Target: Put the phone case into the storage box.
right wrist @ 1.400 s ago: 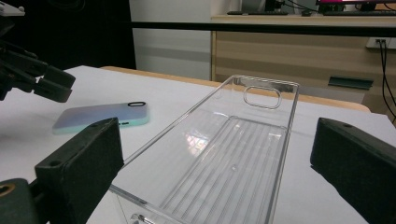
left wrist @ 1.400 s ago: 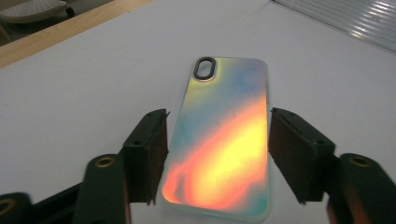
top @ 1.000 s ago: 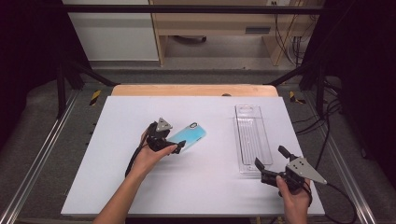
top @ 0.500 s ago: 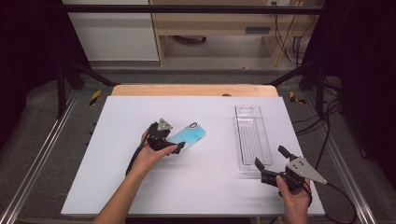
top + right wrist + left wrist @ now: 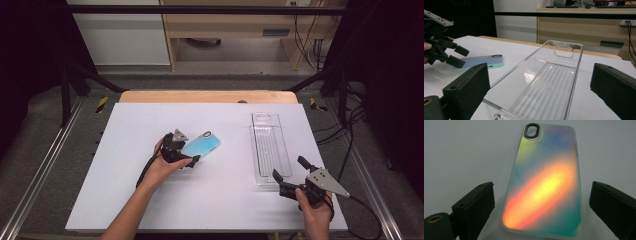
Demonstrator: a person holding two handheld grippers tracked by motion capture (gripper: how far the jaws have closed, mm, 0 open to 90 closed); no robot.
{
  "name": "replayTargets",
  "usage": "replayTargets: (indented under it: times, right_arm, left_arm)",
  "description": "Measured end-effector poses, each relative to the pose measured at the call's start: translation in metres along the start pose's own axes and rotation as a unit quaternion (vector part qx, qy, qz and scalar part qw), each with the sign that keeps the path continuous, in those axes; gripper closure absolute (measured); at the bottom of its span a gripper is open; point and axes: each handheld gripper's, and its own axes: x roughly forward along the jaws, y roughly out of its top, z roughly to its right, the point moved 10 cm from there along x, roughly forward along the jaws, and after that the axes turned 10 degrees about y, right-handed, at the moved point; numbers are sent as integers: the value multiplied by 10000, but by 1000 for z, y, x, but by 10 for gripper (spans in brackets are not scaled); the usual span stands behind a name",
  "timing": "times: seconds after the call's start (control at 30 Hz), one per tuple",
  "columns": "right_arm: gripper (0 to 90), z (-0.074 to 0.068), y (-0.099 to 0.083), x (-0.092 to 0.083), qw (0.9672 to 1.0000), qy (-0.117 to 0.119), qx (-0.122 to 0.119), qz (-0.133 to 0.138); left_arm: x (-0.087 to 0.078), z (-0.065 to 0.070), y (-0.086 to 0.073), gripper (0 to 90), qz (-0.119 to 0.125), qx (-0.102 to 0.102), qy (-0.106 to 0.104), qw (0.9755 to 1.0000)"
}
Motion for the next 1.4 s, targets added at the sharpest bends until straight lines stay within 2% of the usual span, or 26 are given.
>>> replayTargets:
  times: [0.67, 0.77, 0.87, 1.03, 1.23, 1.3, 1.4]
  right_arm:
    - [27, -1, -2, 0, 10000, 27, -42, -84]
    - [27, -2, -2, 1, 9999, 26, -122, -105]
    - [27, -2, -2, 2, 9999, 35, -111, -104]
    - [27, -1, -2, 1, 9999, 34, -85, -96]
    - [27, -1, -1, 0, 9999, 26, -74, -66]
    - [27, -2, -1, 0, 9999, 18, -70, -72]
    - [27, -1, -1, 0, 10000, 13, -65, -59]
  left_arm:
    - [9, 3, -5, 68, -107, 101, -86, 9999]
    - [9, 2, -5, 87, -111, 104, -102, 9998]
    - [8, 4, -6, 113, -145, 245, -125, 9995]
    - [7, 5, -5, 157, -161, 330, -150, 9992]
    - [7, 7, -4, 165, -202, 280, -16, 9994]
    - [7, 7, -3, 167, -142, 308, 23, 9994]
    - [6, 9, -3, 168, -40, 206, 32, 9998]
